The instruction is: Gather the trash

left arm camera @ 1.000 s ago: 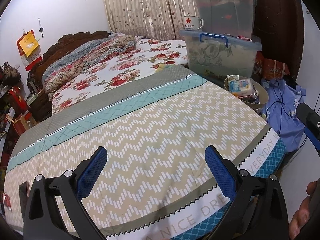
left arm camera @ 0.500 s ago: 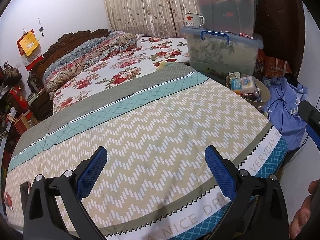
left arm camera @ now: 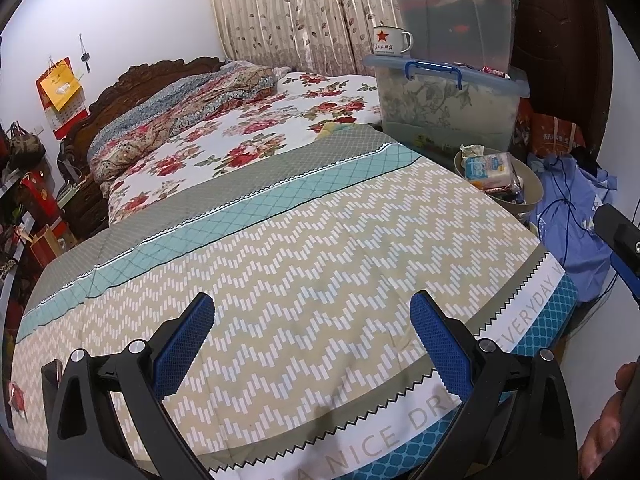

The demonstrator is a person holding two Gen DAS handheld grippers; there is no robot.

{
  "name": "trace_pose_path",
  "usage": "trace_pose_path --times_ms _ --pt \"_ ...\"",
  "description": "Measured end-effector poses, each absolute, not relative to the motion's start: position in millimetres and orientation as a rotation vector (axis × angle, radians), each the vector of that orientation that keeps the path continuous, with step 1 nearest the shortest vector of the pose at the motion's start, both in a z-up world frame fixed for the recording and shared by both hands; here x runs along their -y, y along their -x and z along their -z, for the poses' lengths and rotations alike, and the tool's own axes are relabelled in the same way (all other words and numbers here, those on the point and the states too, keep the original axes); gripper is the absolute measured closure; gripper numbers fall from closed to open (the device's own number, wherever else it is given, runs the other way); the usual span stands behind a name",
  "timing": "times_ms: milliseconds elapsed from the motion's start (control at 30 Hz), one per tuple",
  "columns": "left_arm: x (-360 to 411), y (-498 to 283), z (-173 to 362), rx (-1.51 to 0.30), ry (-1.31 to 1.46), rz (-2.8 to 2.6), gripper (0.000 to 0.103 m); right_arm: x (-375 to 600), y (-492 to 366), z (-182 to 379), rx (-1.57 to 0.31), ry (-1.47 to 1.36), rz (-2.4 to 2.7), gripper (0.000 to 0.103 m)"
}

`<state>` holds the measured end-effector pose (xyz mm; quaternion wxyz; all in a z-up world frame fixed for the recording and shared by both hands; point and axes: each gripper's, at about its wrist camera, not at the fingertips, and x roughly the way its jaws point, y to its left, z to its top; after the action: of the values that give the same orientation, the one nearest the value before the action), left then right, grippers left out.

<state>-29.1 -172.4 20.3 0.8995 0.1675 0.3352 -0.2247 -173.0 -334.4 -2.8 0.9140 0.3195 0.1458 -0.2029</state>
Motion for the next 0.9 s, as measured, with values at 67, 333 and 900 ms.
trace_pose_path --times_ms 67,333,900 --pt "171.8 28.9 -19.9 -0.699 -0.344 0.466 0.009 334.6 172.4 5.1 -0.302 -0.662 0.417 0.003" --pt "171.0 27.7 -16.9 -0.715 -0.337 0.462 0.009 334.3 172.0 6.9 -0.305 -0.664 0.416 0.003" --pt "171.8 27.4 -12.1 -0.73 -0.347 0.455 0.009 331.1 172.3 14.0 -0.315 -0.668 0.41 0.003"
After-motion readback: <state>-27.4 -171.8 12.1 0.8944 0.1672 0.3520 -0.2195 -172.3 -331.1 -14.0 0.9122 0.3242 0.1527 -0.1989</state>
